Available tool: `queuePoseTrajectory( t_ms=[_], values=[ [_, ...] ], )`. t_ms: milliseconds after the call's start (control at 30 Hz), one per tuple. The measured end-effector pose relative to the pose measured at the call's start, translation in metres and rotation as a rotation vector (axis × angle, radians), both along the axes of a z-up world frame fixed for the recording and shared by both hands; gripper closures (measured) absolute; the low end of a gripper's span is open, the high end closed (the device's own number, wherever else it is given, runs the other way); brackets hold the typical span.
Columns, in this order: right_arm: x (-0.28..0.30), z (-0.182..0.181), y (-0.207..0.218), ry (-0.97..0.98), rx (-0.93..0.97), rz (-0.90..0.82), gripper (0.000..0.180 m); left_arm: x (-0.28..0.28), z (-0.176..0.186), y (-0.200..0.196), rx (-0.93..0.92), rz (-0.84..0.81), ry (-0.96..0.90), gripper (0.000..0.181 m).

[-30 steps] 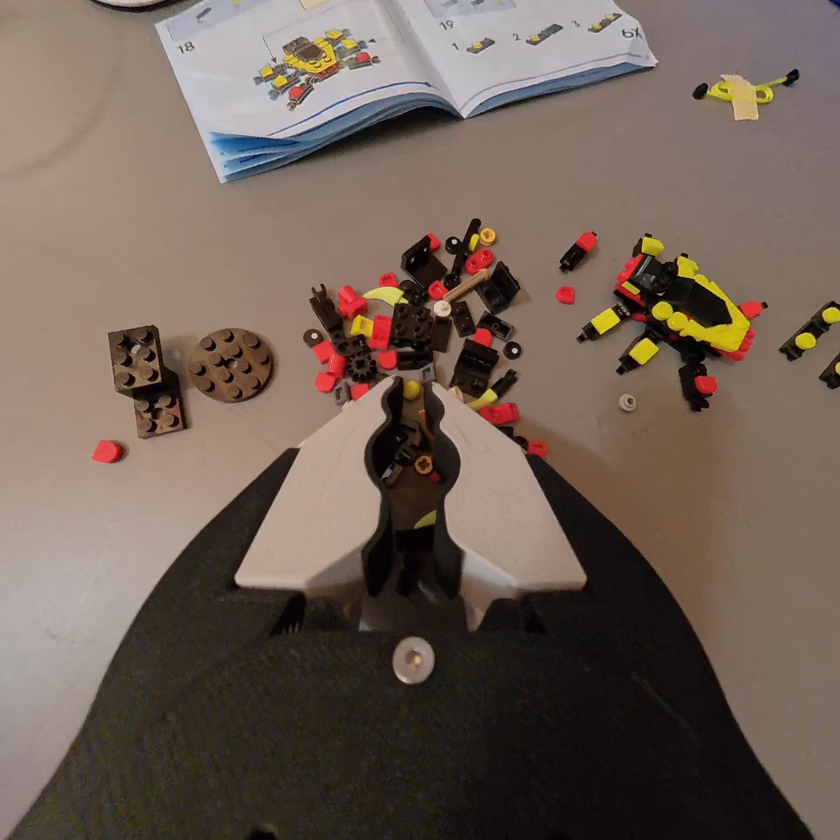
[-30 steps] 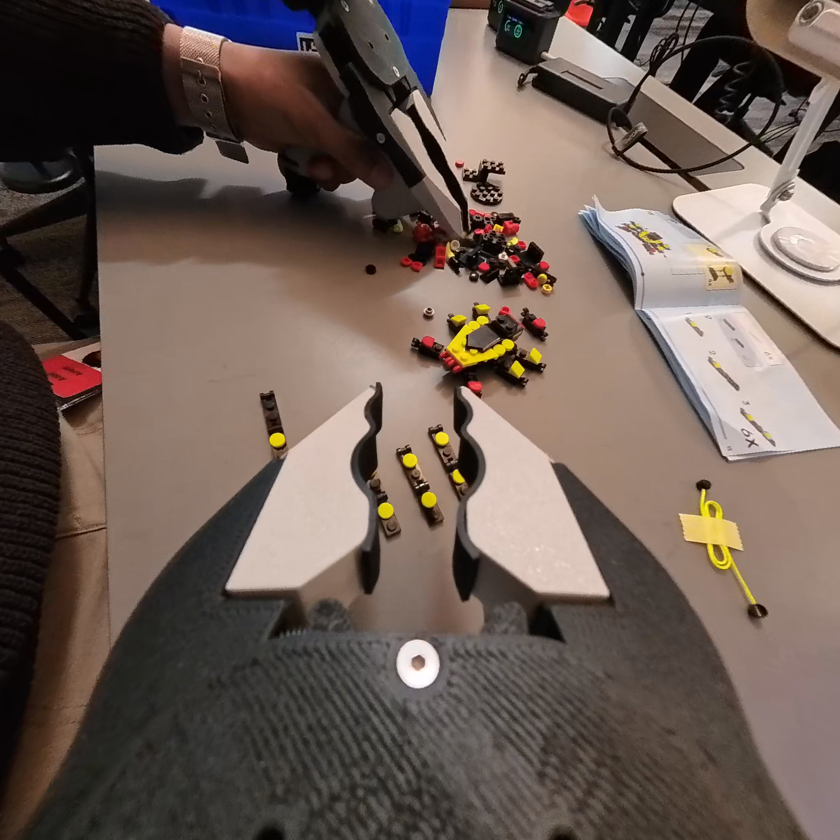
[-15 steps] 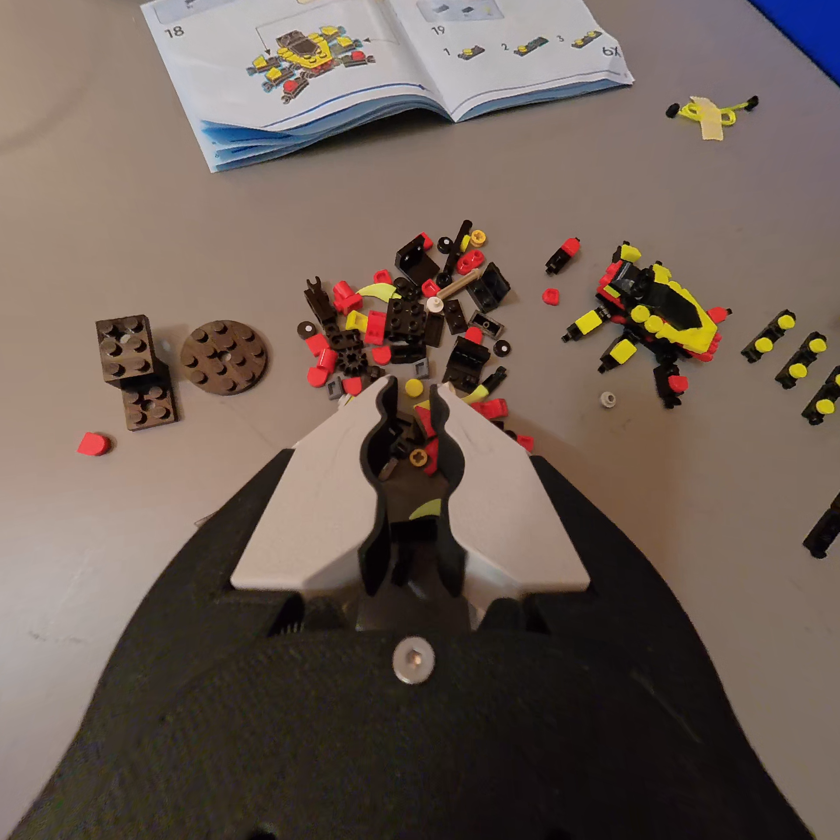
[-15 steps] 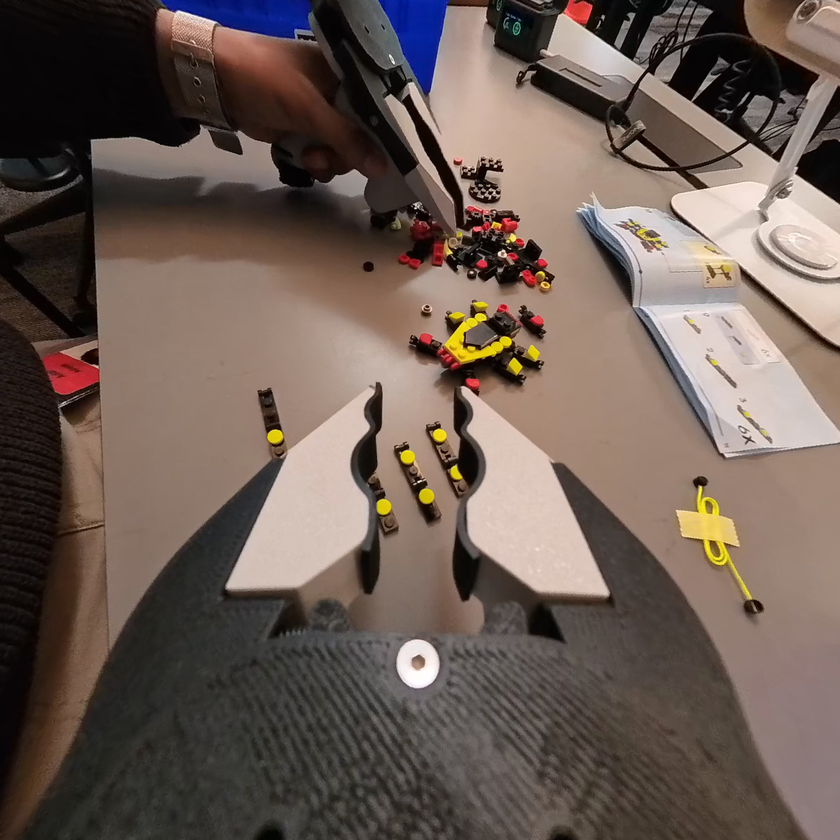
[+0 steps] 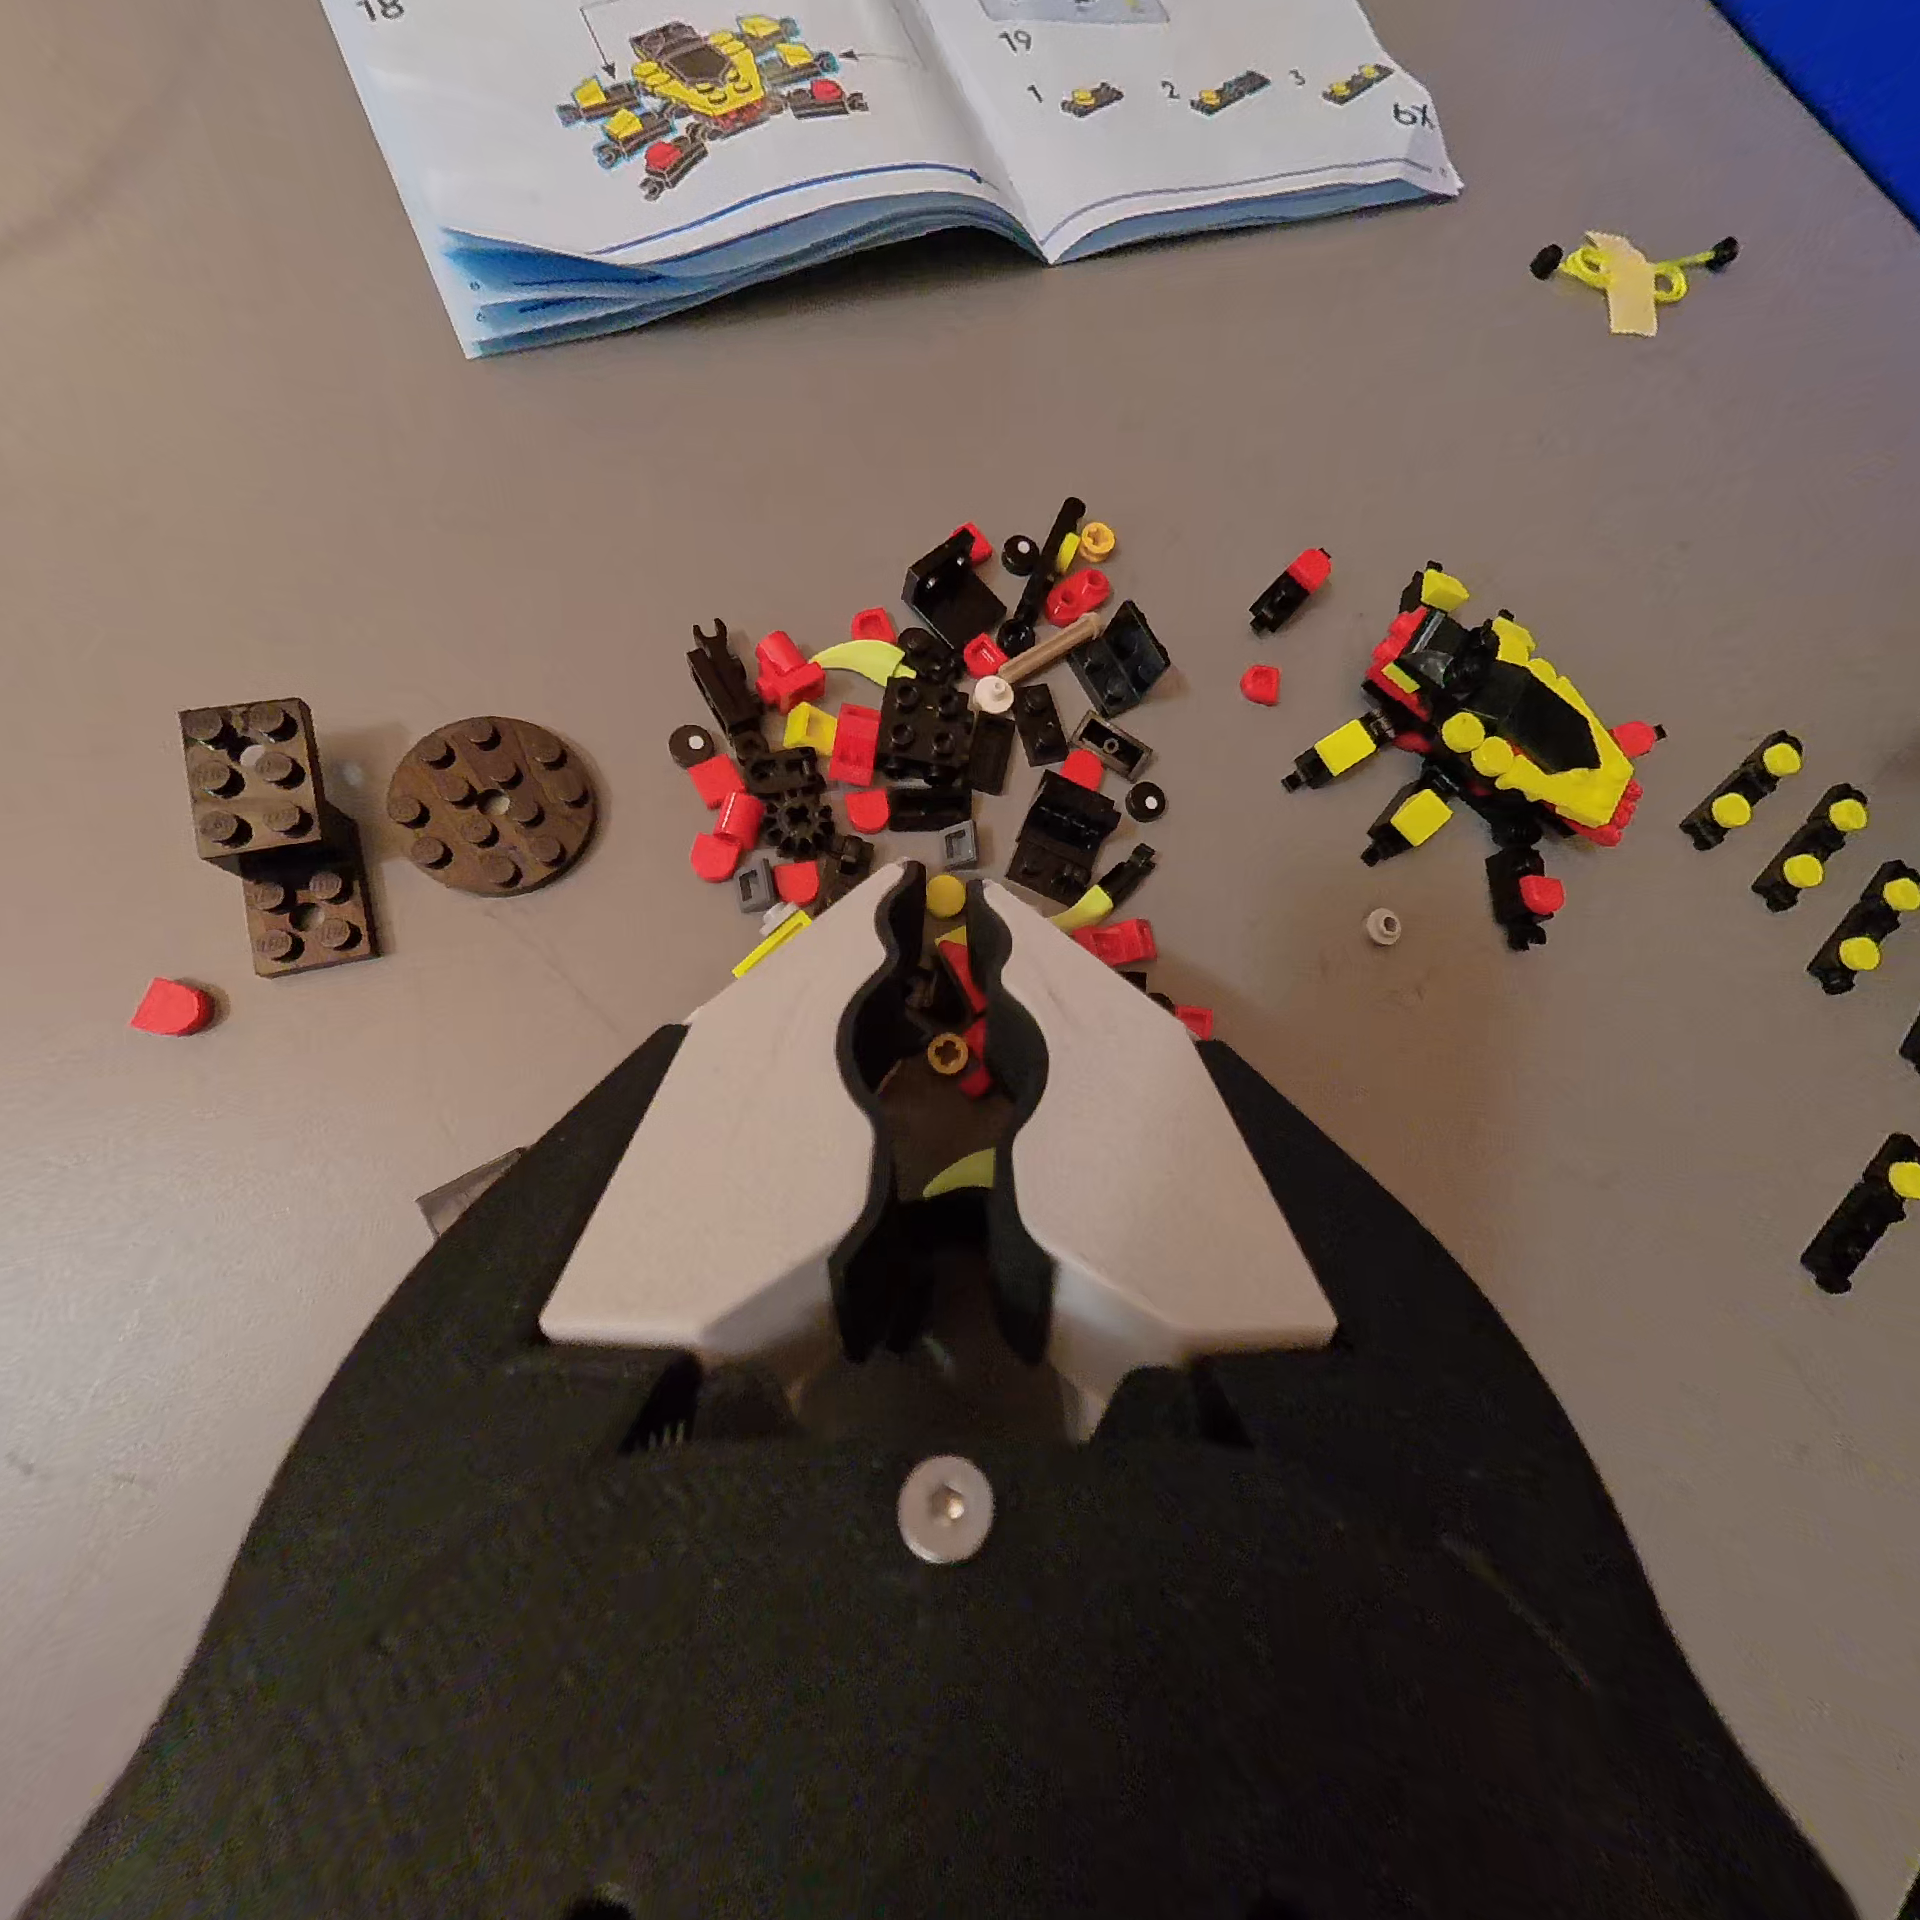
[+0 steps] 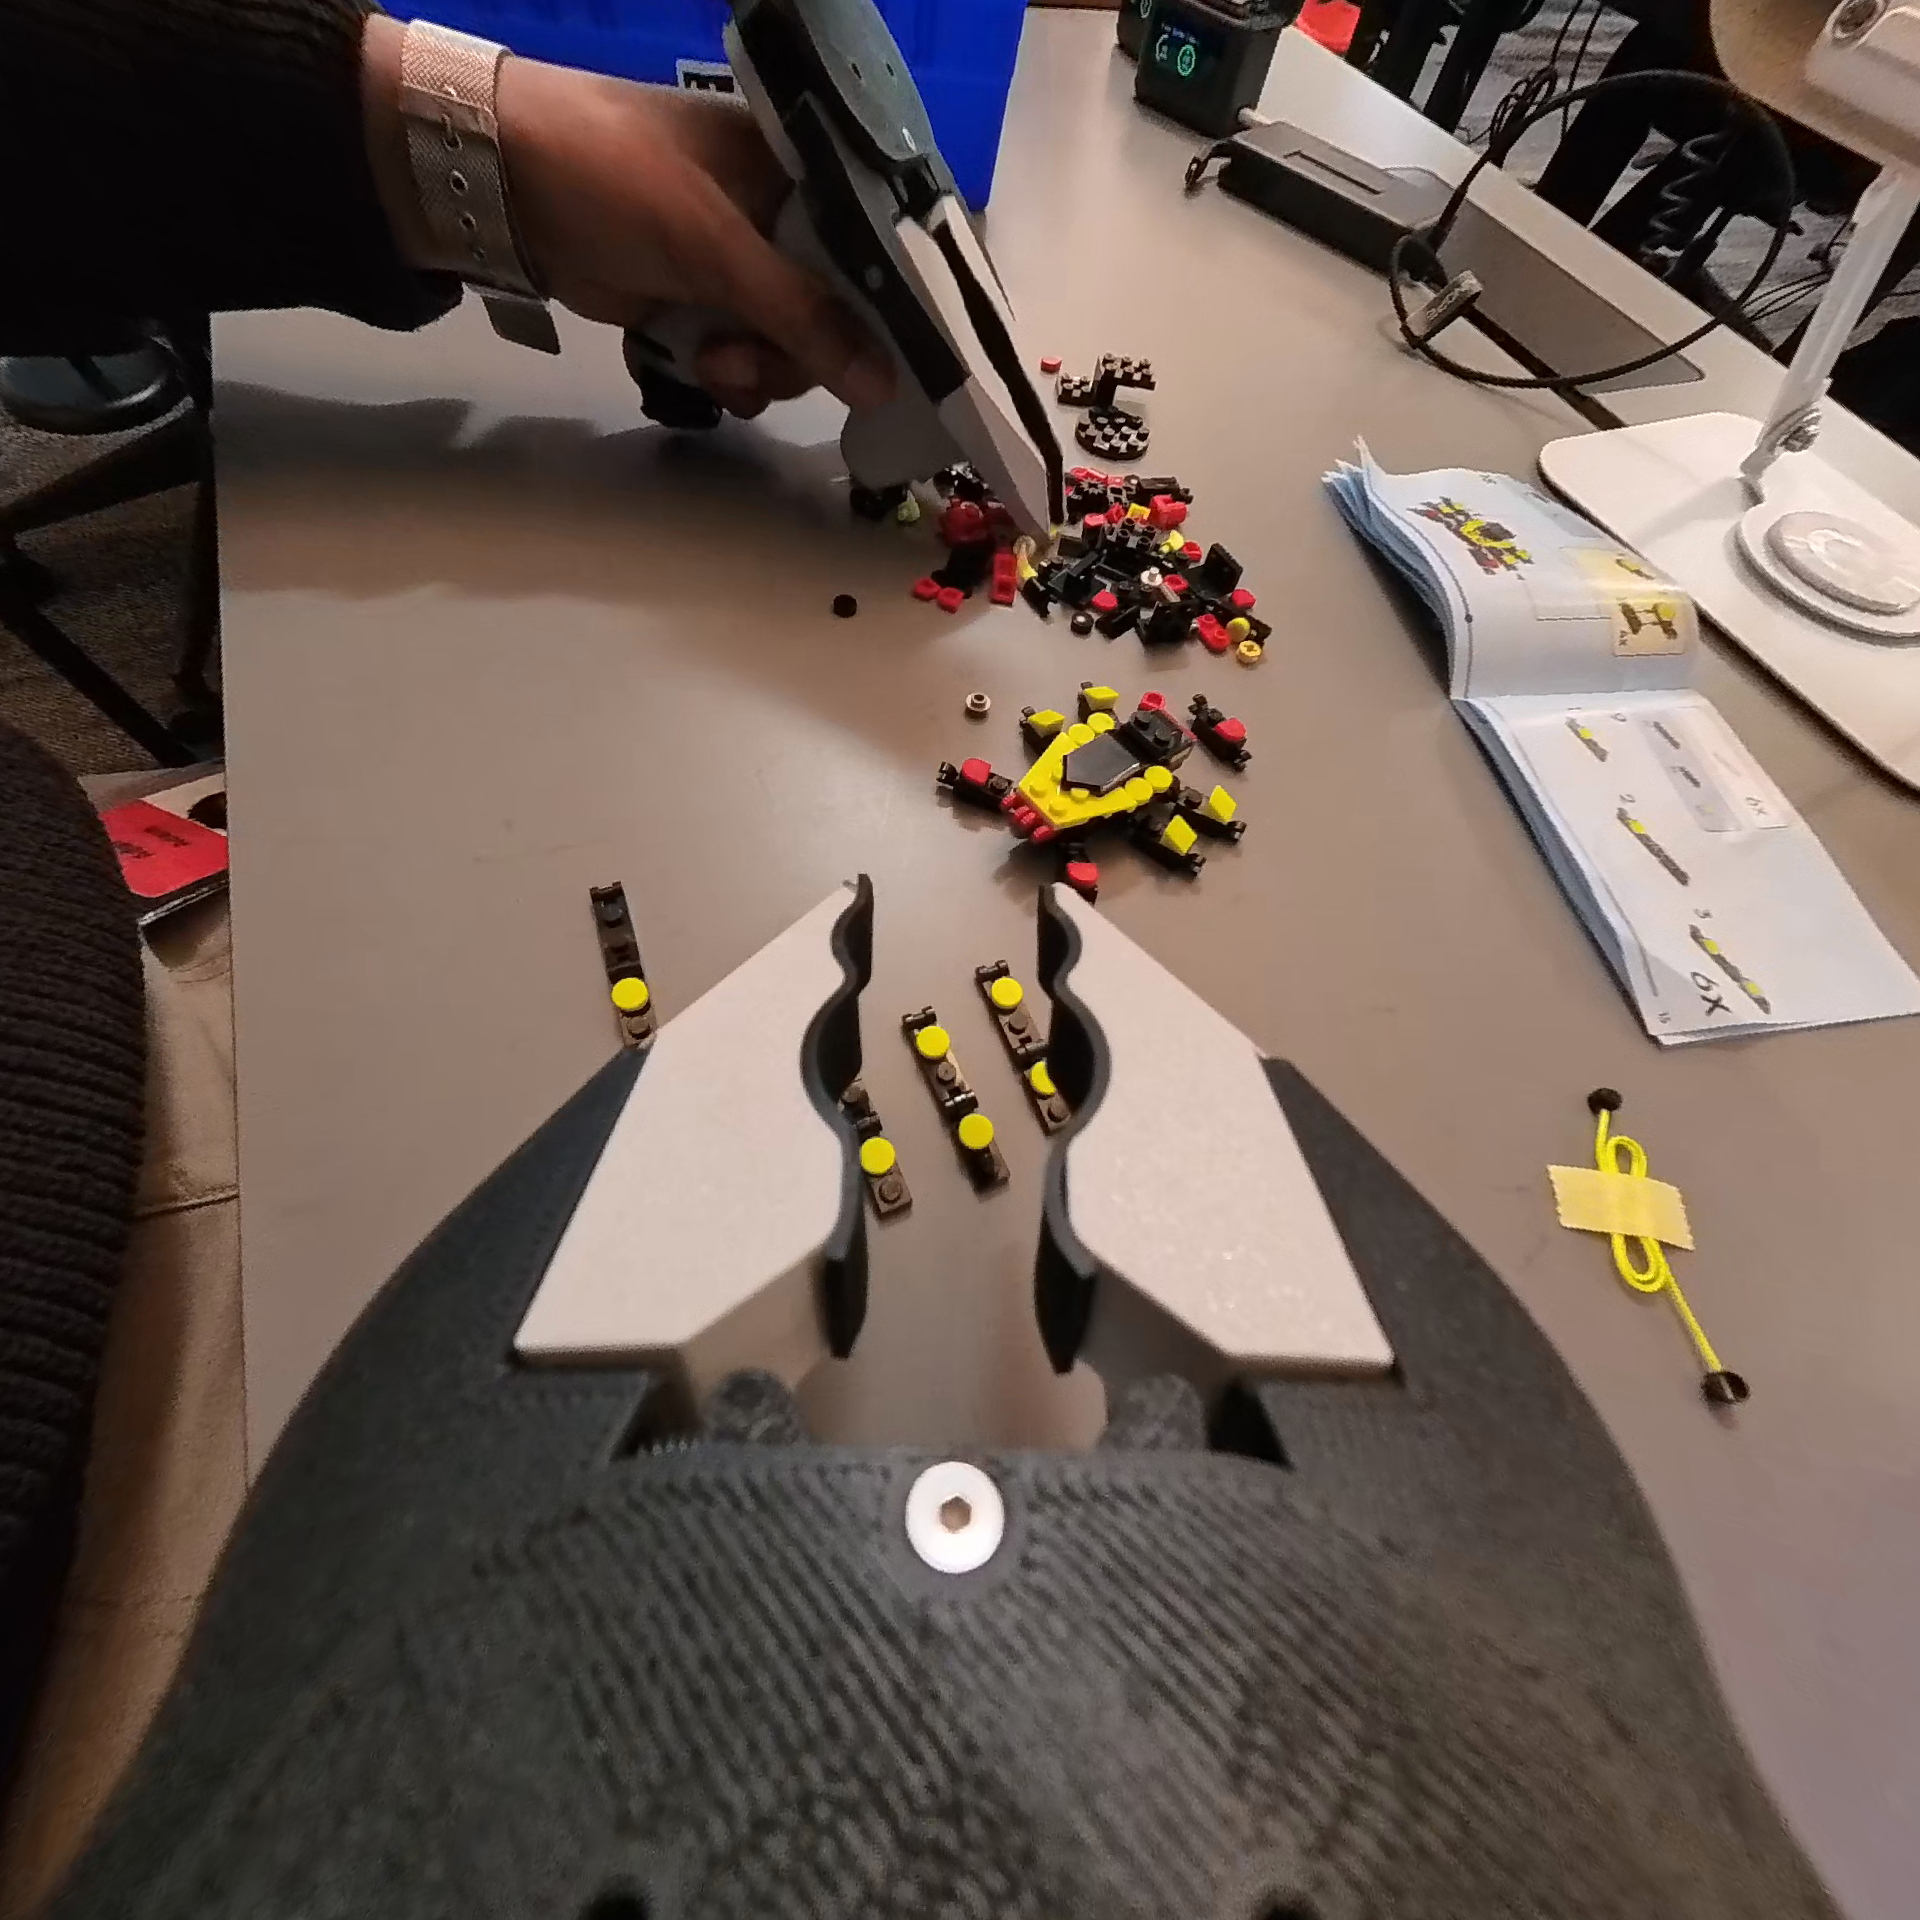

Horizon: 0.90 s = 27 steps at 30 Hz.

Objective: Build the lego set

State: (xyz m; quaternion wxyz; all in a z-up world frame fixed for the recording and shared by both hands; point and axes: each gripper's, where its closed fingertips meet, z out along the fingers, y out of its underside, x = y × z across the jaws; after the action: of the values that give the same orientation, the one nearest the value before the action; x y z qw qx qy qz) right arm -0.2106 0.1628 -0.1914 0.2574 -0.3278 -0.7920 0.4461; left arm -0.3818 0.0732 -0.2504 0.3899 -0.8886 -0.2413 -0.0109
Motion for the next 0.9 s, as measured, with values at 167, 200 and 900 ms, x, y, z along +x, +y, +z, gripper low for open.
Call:
queuePoseTrajectory(
  t_ms=[167,200,900],
  values=[
    [-0.001,0.0,0.002,0.005,0.011,-0.007,0.149,0.002,0.023,0.003,0.058,-0.009,0.047,0.176],
    [-0.001,0.001,0.003,0.008,0.018,-0.013,0.149,0.008,0.03,0.005,0.076,-0.027,0.057,0.176],
    [0.033,-0.011,-0.007,-0.186,-0.046,-0.07,0.174,0.193,0.03,0.011,0.121,-0.53,-0.031,0.176]
  ],
)
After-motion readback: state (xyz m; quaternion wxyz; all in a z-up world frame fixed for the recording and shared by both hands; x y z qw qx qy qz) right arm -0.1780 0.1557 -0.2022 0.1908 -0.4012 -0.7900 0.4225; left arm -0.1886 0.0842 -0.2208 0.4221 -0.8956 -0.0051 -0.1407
